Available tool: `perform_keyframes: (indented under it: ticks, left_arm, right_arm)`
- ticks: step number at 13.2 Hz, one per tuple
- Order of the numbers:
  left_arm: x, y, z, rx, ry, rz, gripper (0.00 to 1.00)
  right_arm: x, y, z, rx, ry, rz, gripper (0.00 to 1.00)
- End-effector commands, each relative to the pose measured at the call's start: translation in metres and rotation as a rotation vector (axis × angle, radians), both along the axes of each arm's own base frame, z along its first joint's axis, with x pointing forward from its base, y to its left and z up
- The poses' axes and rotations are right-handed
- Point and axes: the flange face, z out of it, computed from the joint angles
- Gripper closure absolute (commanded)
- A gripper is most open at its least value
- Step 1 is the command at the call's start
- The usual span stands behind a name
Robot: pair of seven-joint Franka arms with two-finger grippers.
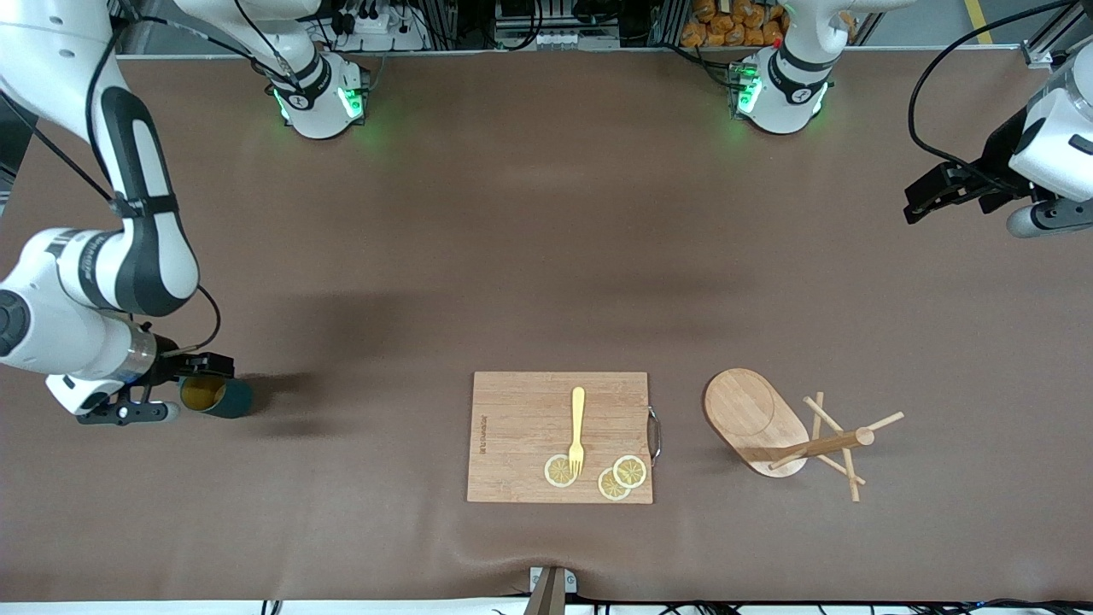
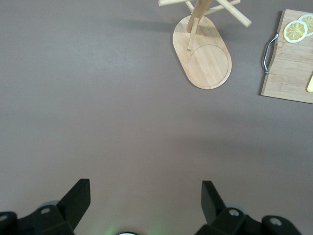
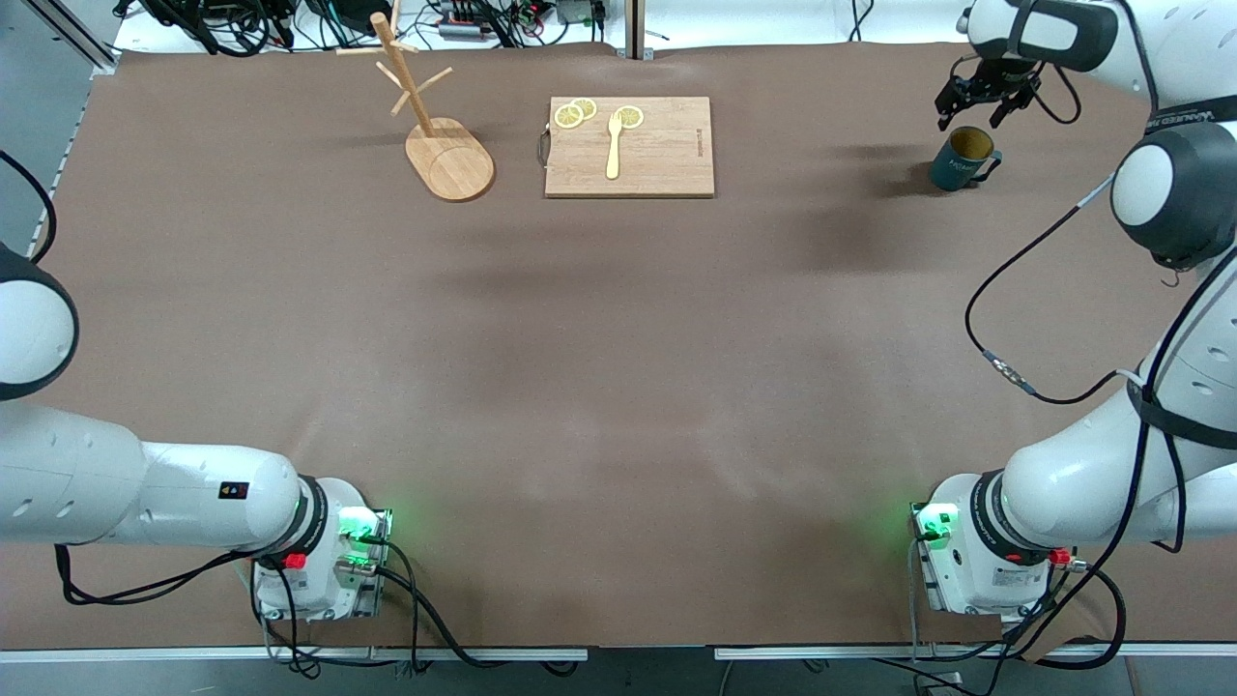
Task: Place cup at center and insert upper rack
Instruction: 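Grasp the teal mug by its rim with the right gripper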
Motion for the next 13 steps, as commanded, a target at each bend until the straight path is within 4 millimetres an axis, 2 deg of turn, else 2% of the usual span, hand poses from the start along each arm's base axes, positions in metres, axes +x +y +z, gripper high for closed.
perform_keyframes:
  ticks: [1, 8, 11, 12, 13]
  left_arm:
    - [-0.001, 0.004, 0.006, -0.013, -0.013, -0.010, 0.00]
    - [0.000, 0.004, 0.005, -0.008, -0.015, -0.010, 0.00]
    - [-0.003, 0.010, 0.012, -0.009, -0.029, -0.001, 0.00]
    - [-0.003, 0.010, 0.014, -0.010, -0.033, -0.001, 0.00]
    - [-0.003, 0.009, 0.017, -0.014, -0.039, -0.001, 0.00]
  right_arm:
    - [0.005, -0.004, -0.018, 0.010, -0.009, 0.012, 0.00]
    - [0.006, 0.000, -0.047, 0.008, 0.010, 0.024, 0.00]
    - [0.008, 0.002, -0.063, 0.006, -0.001, 0.039, 0.00]
    - [0.008, 0.001, -0.067, 0.006, -0.001, 0.062, 0.04]
    - [0.009, 0.001, -0.066, 0.007, -0.003, 0.080, 0.15]
